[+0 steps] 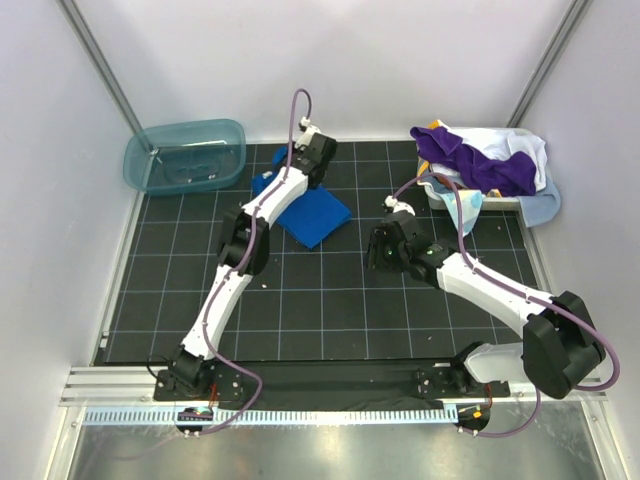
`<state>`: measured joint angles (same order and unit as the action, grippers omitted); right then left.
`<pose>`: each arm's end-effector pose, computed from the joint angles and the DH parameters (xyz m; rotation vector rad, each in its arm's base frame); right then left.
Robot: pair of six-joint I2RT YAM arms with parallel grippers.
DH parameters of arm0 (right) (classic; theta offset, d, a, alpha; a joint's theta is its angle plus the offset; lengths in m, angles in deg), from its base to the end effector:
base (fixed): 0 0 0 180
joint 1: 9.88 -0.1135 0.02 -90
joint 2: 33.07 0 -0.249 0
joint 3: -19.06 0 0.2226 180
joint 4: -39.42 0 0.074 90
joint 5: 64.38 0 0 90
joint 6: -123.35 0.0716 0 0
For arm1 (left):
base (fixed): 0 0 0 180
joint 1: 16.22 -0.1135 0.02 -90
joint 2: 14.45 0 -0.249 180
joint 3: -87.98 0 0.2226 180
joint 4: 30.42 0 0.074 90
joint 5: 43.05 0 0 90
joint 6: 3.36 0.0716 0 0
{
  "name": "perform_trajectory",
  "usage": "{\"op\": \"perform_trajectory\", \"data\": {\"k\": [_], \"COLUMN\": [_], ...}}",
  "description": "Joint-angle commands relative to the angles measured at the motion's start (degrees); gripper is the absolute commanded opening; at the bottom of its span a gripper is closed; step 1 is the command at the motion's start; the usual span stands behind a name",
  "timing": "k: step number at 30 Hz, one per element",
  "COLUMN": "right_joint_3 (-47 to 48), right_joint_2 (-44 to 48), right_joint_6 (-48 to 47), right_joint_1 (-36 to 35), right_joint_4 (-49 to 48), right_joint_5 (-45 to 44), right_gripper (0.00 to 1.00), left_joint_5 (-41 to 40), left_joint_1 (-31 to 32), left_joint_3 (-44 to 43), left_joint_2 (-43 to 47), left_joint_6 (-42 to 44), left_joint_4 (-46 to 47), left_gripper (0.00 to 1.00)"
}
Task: Fold and stack the towels
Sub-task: Neatly place the folded towel into the bin
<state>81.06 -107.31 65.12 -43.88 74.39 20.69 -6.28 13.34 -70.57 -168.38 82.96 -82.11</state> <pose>0.2262 0.1451 0.1993 -0.0063 2.4360 0.4301 0.5025 -0.2190 0.1553 0.0661 2.1122 0.7624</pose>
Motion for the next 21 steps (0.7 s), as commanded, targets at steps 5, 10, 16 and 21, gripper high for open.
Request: {"op": "perform_trajectory", "data": {"k": [5,10,16,21], "right_joint_3": [-0.9,-1.6,-2.7,-3.2], "right_joint_2": [-0.8,-1.8,-2.8,-3.6], "right_joint_6": [-1.8,-2.0,-2.0,-1.9], "right_joint_1": [0.1,0.1,0.1,0.2], "right_joint_4": [-3.9,-5.6,-7.0,-8.1], "right_joint_5": [1.7,2.4,2.7,3.3], "right_gripper": [0.46,0.46,0.46,0.45], "left_joint_5": [-6.0,-4.2,-3.3,-2.8], "left_joint_1": [-4.3,-4.6,-4.5,-5.7], "left_joint_3": [-3.6,-4.9,-6.0,-6.6], "left_joint_2": [0.2,0.5,0.9,1.0], "left_joint_6": [20.3,23.5,26.7,27.9], "left_joint_4": [16.3,22.1,27.1,29.1], "left_gripper": [0.00,0.00,0.00,0.00]}}
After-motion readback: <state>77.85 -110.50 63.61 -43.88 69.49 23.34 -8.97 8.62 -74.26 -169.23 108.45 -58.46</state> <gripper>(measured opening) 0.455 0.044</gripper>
